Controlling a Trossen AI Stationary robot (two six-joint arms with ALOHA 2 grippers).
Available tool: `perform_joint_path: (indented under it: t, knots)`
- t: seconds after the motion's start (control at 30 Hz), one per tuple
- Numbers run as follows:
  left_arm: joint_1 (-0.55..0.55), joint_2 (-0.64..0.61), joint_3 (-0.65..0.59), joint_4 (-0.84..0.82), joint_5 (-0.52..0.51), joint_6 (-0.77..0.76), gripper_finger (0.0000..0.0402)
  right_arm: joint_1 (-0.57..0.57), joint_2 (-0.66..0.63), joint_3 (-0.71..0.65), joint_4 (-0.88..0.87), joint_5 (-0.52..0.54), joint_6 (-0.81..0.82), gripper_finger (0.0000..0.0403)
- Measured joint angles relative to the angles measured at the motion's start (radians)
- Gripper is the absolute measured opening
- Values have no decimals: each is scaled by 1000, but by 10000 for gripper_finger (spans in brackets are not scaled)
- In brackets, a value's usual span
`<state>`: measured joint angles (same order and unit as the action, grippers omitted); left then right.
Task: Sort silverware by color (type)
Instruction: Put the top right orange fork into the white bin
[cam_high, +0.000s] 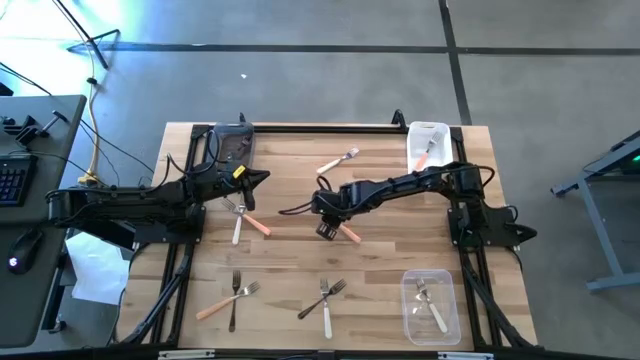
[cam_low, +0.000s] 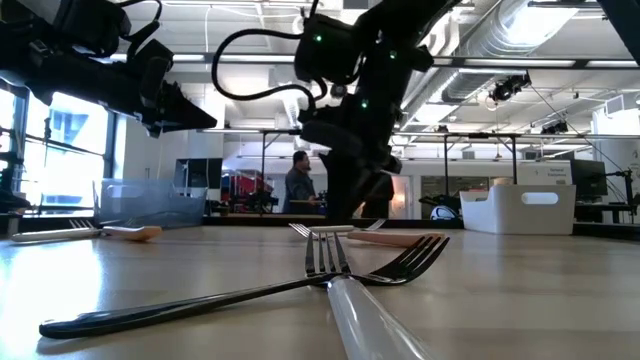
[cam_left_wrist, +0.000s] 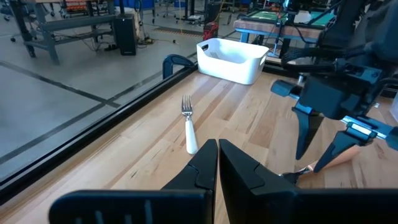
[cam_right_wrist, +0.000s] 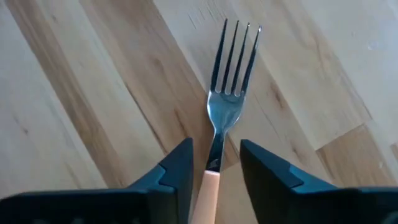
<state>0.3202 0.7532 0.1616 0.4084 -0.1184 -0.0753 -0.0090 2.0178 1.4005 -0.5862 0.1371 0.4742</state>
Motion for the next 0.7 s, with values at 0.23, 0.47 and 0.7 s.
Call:
perform_joint_path:
  t: [0.23, 0.47, 0.7]
  knots:
    - [0, 0, 0, 0, 0, 0, 7, -3, 0, -59, 78, 0, -1, 126]
    - [0, 0, 0, 0, 2, 19, 7, -16, -3, -107, 105, 1, 16, 108]
    - [0, 0, 0, 1, 4, 2, 7, -16, -8, -137, 132, 9, -3, 100]
